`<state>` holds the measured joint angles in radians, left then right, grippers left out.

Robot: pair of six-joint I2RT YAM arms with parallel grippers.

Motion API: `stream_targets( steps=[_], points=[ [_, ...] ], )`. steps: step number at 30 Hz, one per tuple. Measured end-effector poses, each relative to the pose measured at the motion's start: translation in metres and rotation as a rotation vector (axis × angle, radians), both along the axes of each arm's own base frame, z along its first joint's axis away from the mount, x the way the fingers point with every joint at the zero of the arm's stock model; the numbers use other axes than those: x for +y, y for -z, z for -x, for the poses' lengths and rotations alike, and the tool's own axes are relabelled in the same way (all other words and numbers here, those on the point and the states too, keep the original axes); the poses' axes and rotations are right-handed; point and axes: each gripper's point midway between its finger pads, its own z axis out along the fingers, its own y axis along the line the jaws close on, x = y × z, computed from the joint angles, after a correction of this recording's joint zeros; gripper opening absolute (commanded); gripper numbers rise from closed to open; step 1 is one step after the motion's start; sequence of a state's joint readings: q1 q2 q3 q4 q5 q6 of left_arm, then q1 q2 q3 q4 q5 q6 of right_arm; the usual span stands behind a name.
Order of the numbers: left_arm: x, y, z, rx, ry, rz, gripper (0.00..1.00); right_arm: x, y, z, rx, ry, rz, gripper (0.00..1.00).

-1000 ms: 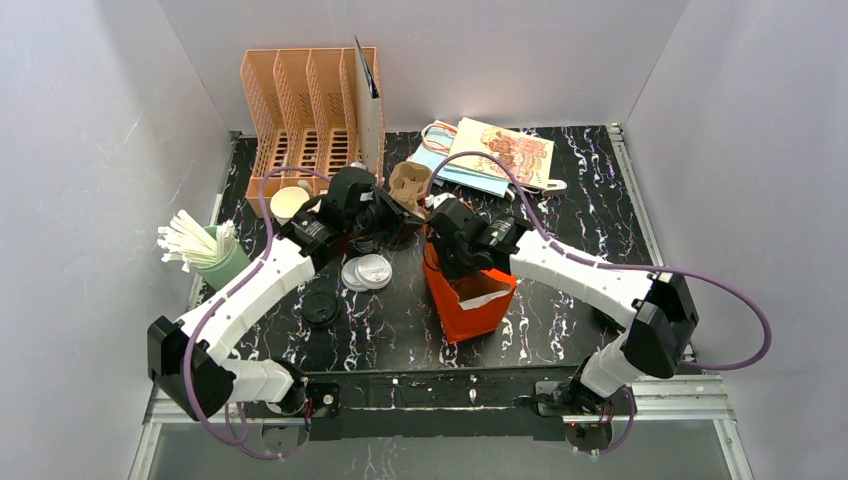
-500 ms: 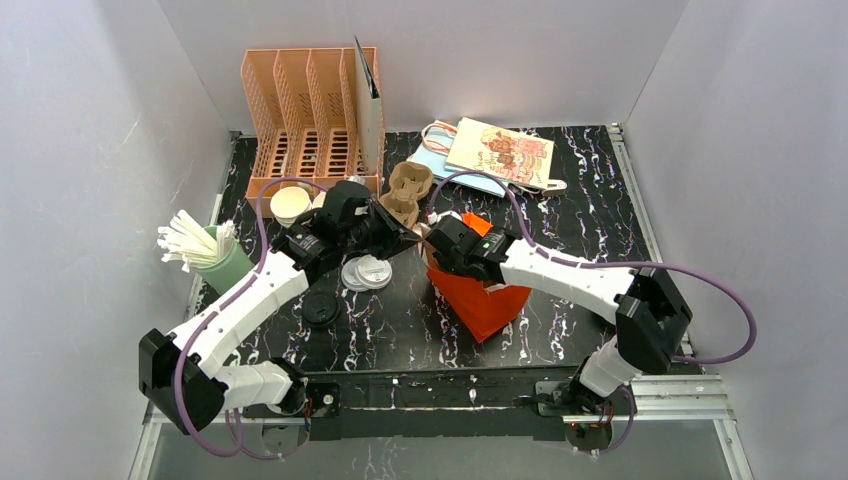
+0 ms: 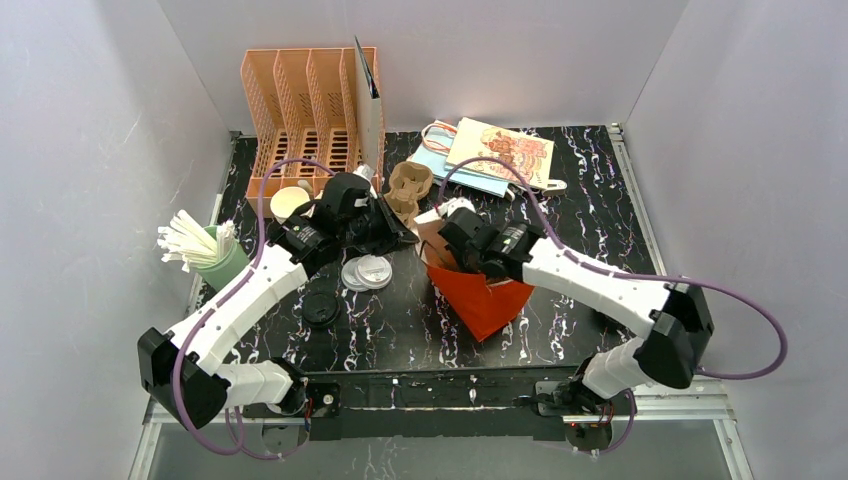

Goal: Pack the takeout coffee
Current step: Adjust the cup tray in the takeout bag.

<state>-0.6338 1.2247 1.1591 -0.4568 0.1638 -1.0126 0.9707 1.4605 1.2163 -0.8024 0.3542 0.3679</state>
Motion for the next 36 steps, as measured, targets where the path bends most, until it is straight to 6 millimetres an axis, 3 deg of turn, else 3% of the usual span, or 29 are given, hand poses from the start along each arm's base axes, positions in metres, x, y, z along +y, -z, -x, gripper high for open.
stream_targets(
  steps=[5, 9, 12, 17, 23, 31, 36],
  points=[
    [0.006, -0.004, 0.0, -0.023, 0.021, -0.044, 0.0, -0.018, -0.042, -0.02, -0.109, 0.046, 0.01, 0.01],
    [0.008, -0.003, -0.002, -0.033, 0.036, -0.077, 0.0, -0.048, -0.047, -0.034, -0.122, 0.108, 0.075, 0.01],
    [0.007, -0.001, -0.004, -0.034, 0.047, -0.09, 0.0, -0.055, -0.058, -0.043, -0.128, 0.109, 0.077, 0.01],
    [0.003, 0.001, -0.007, -0.029, 0.059, -0.084, 0.0, -0.028, -0.098, -0.047, -0.173, 0.014, -0.086, 0.01],
    [-0.006, -0.002, -0.012, -0.017, 0.053, -0.047, 0.0, -0.009, -0.121, -0.034, -0.208, -0.118, -0.223, 0.01],
    [-0.016, -0.012, -0.021, -0.007, 0.033, -0.005, 0.0, 0.017, -0.109, -0.01, -0.194, -0.263, -0.212, 0.01],
    [-0.017, -0.013, -0.022, 0.001, 0.023, 0.004, 0.0, 0.029, -0.091, -0.003, -0.173, -0.263, -0.163, 0.01]
  ],
)
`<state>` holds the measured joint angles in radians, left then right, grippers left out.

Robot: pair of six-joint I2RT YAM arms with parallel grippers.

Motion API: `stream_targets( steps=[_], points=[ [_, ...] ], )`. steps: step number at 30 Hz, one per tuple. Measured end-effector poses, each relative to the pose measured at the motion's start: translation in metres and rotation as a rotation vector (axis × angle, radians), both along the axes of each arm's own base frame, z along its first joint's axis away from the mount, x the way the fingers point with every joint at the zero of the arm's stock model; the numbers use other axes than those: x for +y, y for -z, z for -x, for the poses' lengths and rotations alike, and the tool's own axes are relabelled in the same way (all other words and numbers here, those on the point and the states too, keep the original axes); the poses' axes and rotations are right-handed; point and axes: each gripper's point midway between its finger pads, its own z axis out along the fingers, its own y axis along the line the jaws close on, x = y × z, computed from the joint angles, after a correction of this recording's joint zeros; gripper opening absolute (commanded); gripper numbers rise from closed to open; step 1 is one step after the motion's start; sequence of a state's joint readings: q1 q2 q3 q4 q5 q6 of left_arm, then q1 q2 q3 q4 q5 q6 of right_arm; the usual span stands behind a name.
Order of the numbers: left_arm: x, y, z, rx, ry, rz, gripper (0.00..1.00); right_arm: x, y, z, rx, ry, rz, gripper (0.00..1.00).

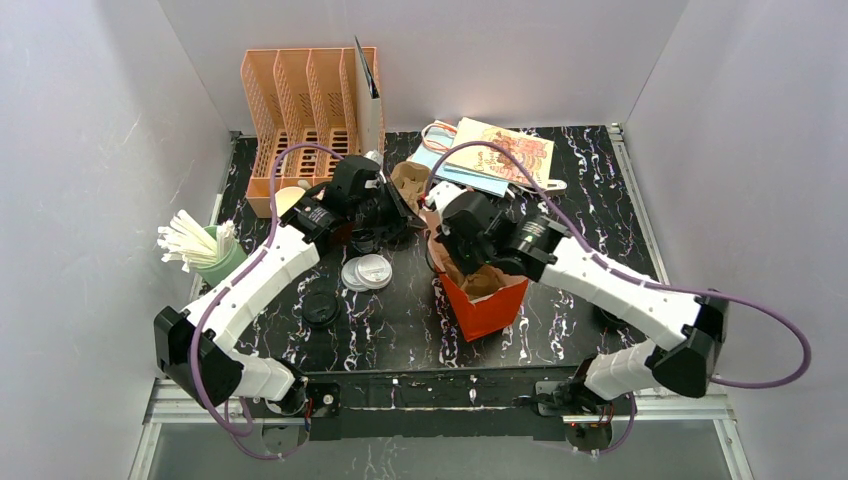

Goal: Pack the takeout coffee
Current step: Adjust the cup tray in the takeout bag.

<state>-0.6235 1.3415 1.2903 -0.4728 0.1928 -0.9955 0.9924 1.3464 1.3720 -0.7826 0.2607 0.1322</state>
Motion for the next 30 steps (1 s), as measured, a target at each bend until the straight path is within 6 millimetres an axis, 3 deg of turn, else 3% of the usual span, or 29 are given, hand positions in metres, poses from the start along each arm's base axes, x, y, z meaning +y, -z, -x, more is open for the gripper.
stream_targets(
  steps=[4, 9, 11, 19, 27, 30],
  points=[
    [-0.002, 0.003, -0.002, 0.012, -0.005, 0.002, 0.0, 0.003, 0.033, -0.001, 0.045, 0.053, 0.076, 0.01],
    [-0.004, 0.004, -0.004, 0.012, -0.005, 0.004, 0.0, -0.02, 0.08, 0.002, 0.112, 0.119, 0.173, 0.01],
    [-0.004, 0.005, -0.004, 0.012, -0.004, 0.003, 0.0, -0.029, 0.091, -0.001, 0.13, 0.147, 0.183, 0.01],
    [-0.009, 0.01, -0.011, 0.007, 0.024, -0.025, 0.0, -0.047, 0.123, -0.002, 0.188, 0.18, 0.182, 0.01],
    [-0.011, 0.011, -0.013, 0.009, 0.037, -0.03, 0.0, -0.043, 0.128, -0.004, 0.212, 0.173, 0.123, 0.01],
    [-0.015, 0.011, -0.017, 0.009, 0.044, -0.027, 0.0, -0.042, 0.139, -0.001, 0.231, 0.164, 0.119, 0.01]
  ],
)
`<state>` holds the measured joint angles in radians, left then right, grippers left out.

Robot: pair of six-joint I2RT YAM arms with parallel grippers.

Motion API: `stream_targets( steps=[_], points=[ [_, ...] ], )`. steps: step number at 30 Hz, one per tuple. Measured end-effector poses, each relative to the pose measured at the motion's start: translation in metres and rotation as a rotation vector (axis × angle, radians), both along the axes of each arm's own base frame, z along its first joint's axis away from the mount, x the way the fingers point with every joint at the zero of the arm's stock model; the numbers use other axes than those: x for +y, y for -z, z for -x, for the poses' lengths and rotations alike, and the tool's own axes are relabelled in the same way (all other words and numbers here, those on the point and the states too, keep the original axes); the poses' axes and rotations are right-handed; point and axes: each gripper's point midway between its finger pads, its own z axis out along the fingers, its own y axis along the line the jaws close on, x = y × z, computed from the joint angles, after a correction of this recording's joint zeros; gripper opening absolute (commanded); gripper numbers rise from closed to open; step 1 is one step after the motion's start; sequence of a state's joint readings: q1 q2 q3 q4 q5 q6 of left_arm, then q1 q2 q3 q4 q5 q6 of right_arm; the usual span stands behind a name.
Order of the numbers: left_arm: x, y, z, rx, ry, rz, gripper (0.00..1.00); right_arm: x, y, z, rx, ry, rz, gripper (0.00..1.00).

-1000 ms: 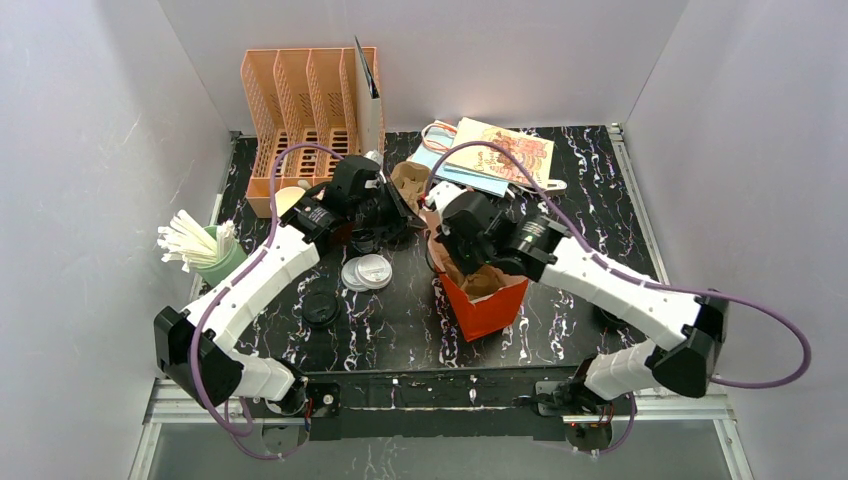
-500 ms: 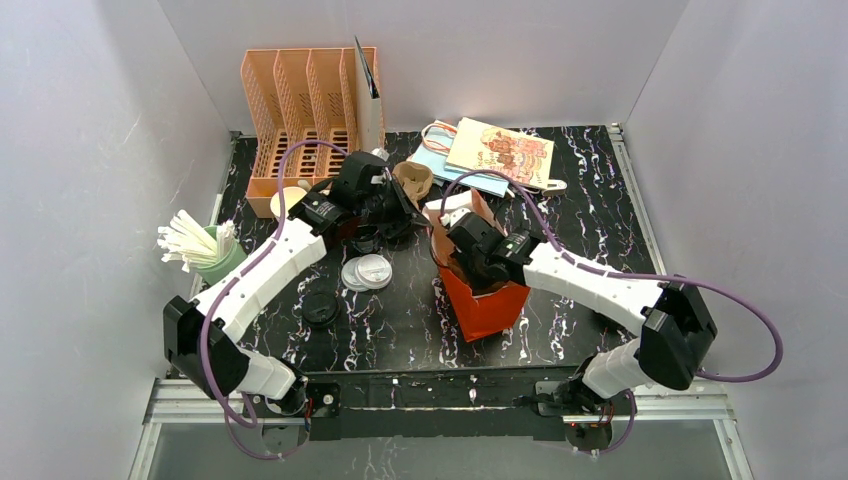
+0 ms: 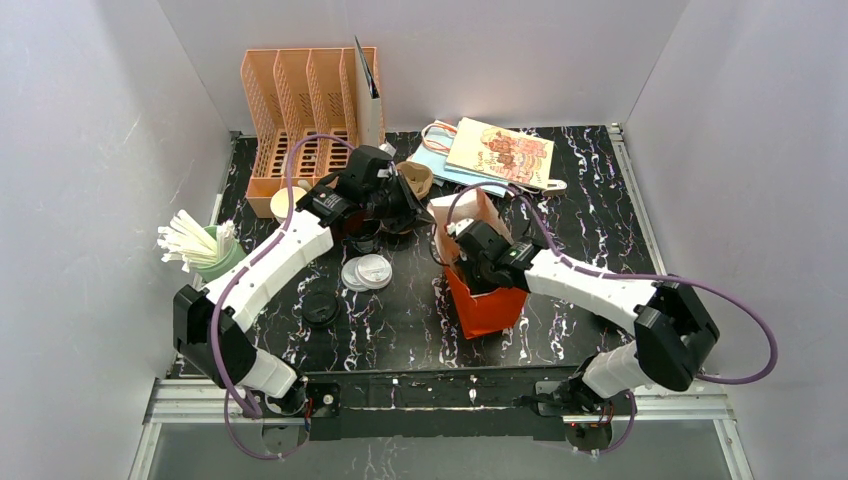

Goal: Pack the takeout coffee
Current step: Adjust the cup tray in the takeout bag.

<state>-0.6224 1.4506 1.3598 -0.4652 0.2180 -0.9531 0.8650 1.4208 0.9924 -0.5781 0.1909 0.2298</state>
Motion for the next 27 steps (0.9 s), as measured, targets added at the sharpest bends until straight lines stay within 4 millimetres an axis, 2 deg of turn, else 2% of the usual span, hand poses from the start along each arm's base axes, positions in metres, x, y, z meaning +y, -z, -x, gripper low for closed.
stream_targets(
  steps=[5, 17, 27],
  points=[
    [-0.007, 0.002, -0.003, 0.009, 0.015, 0.01, 0.0, -0.013, 0.037, 0.016, 0.088, -0.001, 0.065, 0.01],
    [-0.009, 0.0, -0.005, 0.011, 0.014, 0.026, 0.0, -0.007, 0.055, 0.017, 0.161, 0.102, 0.056, 0.01],
    [-0.009, -0.004, -0.008, 0.004, 0.006, 0.036, 0.0, 0.003, 0.074, 0.011, 0.204, 0.186, 0.068, 0.01]
  ],
)
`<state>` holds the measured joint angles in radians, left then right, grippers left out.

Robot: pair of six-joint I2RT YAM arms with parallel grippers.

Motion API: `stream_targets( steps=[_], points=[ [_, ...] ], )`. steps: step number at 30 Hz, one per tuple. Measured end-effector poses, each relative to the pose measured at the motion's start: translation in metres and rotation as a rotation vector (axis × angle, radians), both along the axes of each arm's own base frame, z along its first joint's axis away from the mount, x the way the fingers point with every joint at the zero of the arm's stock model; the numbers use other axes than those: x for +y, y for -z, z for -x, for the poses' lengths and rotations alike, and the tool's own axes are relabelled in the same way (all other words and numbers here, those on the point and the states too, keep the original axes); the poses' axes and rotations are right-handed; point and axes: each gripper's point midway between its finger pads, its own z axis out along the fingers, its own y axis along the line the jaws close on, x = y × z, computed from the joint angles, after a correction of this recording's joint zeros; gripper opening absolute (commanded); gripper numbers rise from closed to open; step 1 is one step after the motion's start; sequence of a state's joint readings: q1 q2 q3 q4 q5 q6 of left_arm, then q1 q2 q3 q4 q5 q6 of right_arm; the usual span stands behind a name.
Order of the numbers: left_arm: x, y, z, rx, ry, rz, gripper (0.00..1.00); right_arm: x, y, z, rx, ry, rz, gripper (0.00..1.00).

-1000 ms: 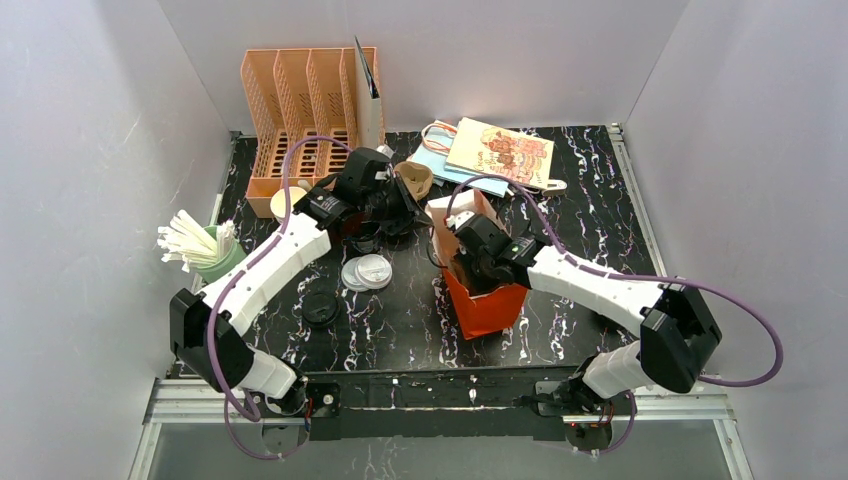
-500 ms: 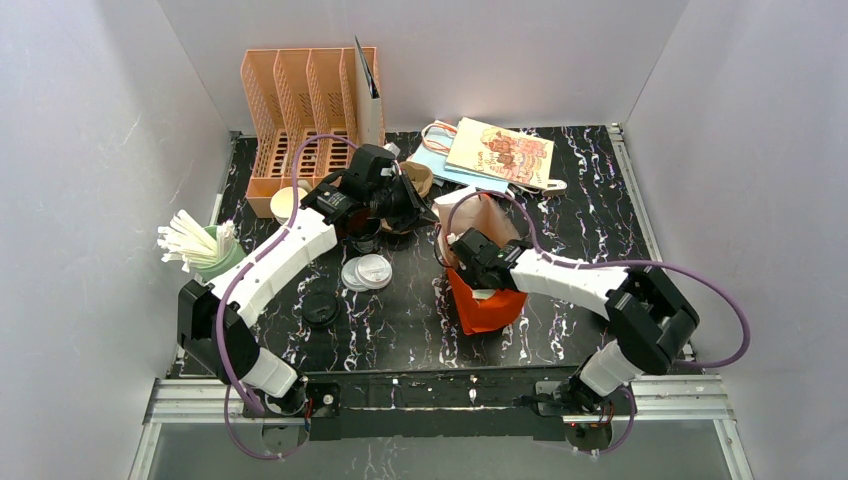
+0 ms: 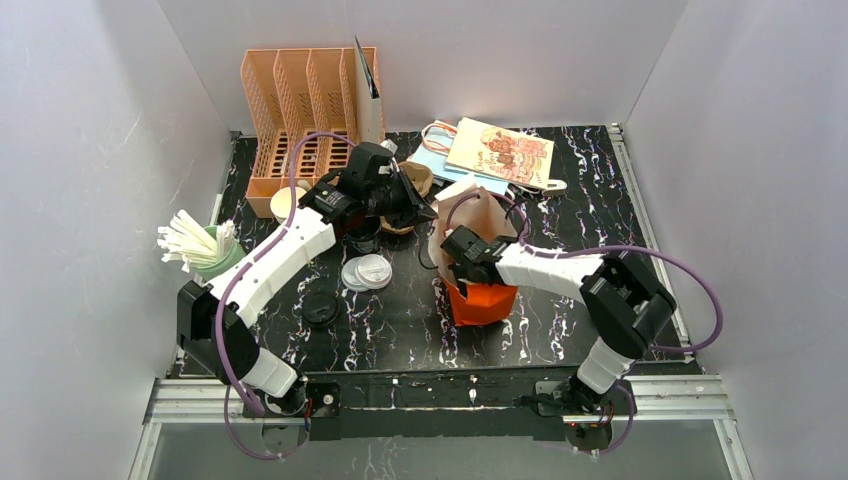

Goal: Pack the takeout coffee
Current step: Adjust the cup tray in the takeout bag.

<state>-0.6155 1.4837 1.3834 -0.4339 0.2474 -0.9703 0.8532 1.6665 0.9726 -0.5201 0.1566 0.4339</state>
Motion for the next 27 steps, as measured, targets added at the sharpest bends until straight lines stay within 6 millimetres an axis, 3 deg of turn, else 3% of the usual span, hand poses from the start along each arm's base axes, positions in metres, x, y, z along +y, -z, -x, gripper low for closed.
stream_targets(
  steps=[5, 14, 17, 23, 27],
  points=[
    [0.0, 0.001, -0.001, 0.0, -0.008, 0.009, 0.0, 0.005, 0.002, -0.004, 0.008, 0.023, 0.001, 0.01],
    [-0.001, -0.003, -0.001, -0.011, 0.004, 0.013, 0.0, 0.007, -0.019, -0.004, -0.004, 0.028, -0.021, 0.01],
    [0.0, -0.007, 0.0, -0.025, 0.024, 0.003, 0.0, 0.01, -0.04, -0.007, -0.039, 0.02, -0.064, 0.01],
    [-0.001, -0.024, 0.006, -0.086, 0.106, -0.01, 0.0, 0.022, -0.106, -0.019, -0.203, -0.025, -0.227, 0.01],
    [-0.003, -0.033, 0.009, -0.142, 0.169, -0.014, 0.0, 0.023, -0.137, -0.022, -0.294, -0.068, -0.297, 0.01]
  ],
)
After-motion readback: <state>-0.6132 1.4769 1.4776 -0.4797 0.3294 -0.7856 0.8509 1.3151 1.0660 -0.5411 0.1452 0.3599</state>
